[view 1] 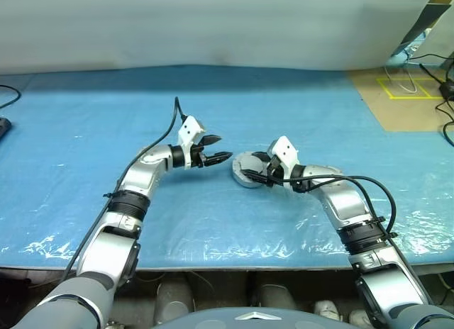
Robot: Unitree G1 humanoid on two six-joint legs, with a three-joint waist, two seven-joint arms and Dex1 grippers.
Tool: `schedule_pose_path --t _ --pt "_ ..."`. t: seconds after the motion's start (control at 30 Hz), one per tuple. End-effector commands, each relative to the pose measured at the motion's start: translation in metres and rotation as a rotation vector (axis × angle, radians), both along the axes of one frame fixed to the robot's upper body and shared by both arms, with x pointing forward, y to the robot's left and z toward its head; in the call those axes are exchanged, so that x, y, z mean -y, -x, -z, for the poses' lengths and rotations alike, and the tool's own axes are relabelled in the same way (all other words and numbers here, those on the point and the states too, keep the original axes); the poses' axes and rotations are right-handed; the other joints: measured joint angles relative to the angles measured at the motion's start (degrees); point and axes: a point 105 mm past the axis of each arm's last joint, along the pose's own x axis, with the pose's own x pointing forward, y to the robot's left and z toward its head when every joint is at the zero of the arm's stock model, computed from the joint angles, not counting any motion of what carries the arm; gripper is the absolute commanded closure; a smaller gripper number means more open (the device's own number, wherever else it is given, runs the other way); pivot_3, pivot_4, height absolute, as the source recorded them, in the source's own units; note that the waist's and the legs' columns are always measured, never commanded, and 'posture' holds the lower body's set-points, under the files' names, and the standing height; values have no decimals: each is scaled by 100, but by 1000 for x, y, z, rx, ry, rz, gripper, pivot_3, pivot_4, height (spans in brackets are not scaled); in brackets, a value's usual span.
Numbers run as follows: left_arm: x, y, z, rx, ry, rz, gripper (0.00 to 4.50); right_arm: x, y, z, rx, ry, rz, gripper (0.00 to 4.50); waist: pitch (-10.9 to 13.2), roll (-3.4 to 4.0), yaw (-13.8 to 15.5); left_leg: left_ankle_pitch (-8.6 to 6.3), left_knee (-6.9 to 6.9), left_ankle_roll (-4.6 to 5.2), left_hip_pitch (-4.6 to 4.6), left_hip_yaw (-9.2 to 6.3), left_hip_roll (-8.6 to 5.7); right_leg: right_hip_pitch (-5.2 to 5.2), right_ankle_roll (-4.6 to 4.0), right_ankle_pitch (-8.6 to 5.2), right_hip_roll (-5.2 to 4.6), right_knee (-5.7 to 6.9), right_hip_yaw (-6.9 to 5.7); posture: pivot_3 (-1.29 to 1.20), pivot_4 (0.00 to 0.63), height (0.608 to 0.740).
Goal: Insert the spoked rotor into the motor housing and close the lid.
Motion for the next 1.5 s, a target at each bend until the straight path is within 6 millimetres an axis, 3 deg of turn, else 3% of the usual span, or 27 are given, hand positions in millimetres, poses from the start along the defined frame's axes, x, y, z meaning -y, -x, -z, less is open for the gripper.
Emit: schedule_pose_path --t 0.03,0.07,0.53,1.03,1.2,1.5 --pt "8 2 -2 50 -57 82 2643 25 26 71 -285 111 93 1552 0 0 2 0 0 0 0 0 0 0 0 0 0 0 1 0 150 740" --pt "9 6 2 42 -83 122 2984 26 27 72 -286 113 95 1552 0 0 3 0 -1 0 -2 0 -1 1 0 0 -1 -1 1 0 150 740" --pt "17 7 24 86 -180 151 2984 33 28 72 -269 87 150 1552 0 1 60 -1 -5 1 -6 -1 -1 3 1 0 -6 -12 -5 0 150 740" --pt "32 3 8 214 -147 176 2984 32 29 75 -273 100 148 1552 0 0 79 -1 -19 1 -9 -1 -2 9 1 -1 -7 -22 -7 0 150 740" --pt "28 7 22 179 -203 200 4474 32 29 76 -272 101 153 1552 0 0 79 -1 -25 1 -10 -1 -3 10 2 -1 -7 -28 -6 0 150 740" --pt "28 15 41 176 -272 232 4474 32 30 76 -274 93 161 1552 -1 -1 89 -1 -28 2 -6 -1 -2 18 3 -2 -8 -35 -7 0 150 740"
